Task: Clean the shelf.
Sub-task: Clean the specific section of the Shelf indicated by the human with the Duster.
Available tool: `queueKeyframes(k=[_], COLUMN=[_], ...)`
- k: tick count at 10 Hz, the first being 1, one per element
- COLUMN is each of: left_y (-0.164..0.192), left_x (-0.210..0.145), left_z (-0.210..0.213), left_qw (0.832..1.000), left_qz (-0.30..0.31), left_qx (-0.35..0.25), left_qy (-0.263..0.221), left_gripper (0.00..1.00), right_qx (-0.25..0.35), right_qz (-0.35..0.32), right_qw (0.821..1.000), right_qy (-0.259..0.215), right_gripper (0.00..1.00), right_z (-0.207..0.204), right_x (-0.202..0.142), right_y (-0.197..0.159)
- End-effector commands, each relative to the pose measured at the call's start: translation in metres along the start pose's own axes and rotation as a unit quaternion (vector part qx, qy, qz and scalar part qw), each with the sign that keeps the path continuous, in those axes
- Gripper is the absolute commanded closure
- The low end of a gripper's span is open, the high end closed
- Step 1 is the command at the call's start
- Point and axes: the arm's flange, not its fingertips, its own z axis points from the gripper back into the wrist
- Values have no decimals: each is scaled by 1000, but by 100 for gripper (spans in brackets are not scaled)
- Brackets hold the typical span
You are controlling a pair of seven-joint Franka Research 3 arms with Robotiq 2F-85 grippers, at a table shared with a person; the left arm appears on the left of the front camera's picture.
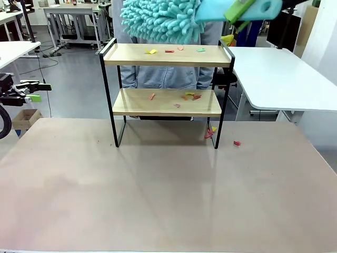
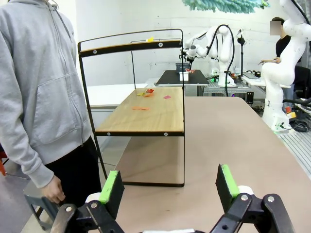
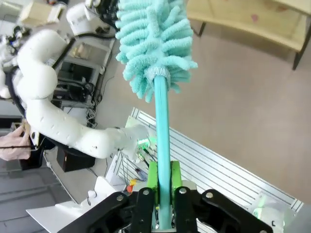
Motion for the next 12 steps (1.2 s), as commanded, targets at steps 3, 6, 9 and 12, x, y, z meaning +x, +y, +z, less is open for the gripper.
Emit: queueKeyframes(k=[3, 6, 9, 12], left_y=[-1, -1, -1, -1], left_x=[3, 3, 3, 3], left_z=[0, 0, 0, 0], left_qw=[1000, 1000, 1000, 1000], left_qz=[-3, -3, -3, -3], left_qx=[0, 0, 0, 0], left_qy=[-1, -1, -1, -1], left_gripper=[0, 0, 0, 0], right_qx=[-48, -111, -161, -168], right_qz=[-88, -151, -158, -149], right_qw=[993, 975, 963, 962], right_qy=[-58, -119, -148, -153], right_gripper=[87, 87, 87, 87], right_z=[-65, -112, -157, -183], right_x=[77, 112, 134, 149], right_y=[77, 136, 166, 174])
